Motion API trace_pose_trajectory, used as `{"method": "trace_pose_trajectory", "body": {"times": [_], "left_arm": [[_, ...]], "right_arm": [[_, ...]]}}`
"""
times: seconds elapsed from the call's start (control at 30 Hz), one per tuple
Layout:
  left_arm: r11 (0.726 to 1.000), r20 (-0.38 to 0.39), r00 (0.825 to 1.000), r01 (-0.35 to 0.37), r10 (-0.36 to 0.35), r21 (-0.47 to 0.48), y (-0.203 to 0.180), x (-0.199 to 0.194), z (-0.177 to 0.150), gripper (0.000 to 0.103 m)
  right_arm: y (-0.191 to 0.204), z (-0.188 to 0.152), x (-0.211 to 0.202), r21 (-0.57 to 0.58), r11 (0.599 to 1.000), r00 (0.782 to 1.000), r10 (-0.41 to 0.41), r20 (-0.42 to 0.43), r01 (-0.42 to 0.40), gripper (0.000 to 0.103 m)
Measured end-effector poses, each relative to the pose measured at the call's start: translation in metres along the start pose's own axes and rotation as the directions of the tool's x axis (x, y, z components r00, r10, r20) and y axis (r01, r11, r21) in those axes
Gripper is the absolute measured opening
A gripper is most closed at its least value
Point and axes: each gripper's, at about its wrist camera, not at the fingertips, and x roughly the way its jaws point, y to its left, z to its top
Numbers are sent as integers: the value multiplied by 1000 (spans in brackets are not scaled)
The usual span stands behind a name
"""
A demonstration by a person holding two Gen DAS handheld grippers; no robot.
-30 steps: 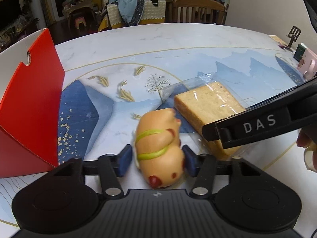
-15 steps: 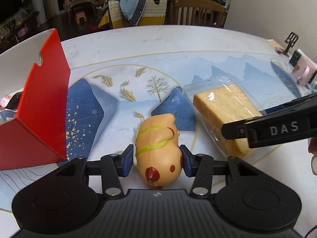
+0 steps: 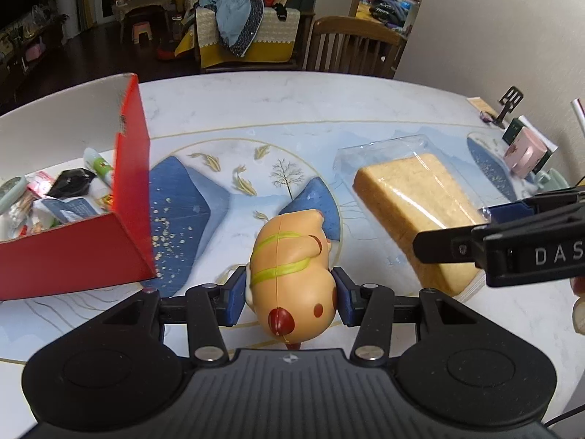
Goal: Organize objects
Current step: 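Carry the bread packet and the hamster toy with both grippers over the red box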
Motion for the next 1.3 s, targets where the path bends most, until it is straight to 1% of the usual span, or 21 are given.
{"method": "trace_pose_trajectory", "body": {"times": [0.2, 0.5, 0.63, 0.8, 0.97, 1.13, 1.3], "left_arm": [[1000, 29, 1000, 4, -4, -8, 25, -30, 2, 48], [999, 49, 999, -21, 23, -48, 89, -62, 4, 48], [996, 55, 998, -38, 43, -81, 123, -73, 5, 48], [993, 66, 995, -72, 79, -98, 167, -86, 5, 48], [987, 69, 990, -112, 120, -117, 208, -91, 11, 48], [982, 70, 985, -146, 155, -117, 241, -94, 15, 48], [980, 66, 981, -175, 182, -98, 264, -87, 24, 48]], "right_arm": [[34, 5, -14, -27, 999, 999, 28, 22, -27, 73], [96, 17, -13, -75, 995, 997, 69, 29, -66, 73], [125, 24, -6, -101, 992, 996, 83, 24, -80, 73], [160, 35, 4, -130, 987, 995, 96, 17, -93, 73], [191, 49, 22, -149, 985, 996, 90, 13, -87, 73], [215, 65, 40, -158, 985, 997, 79, 15, -76, 73], [232, 83, 62, -155, 986, 997, 71, 18, -68, 73]]}}
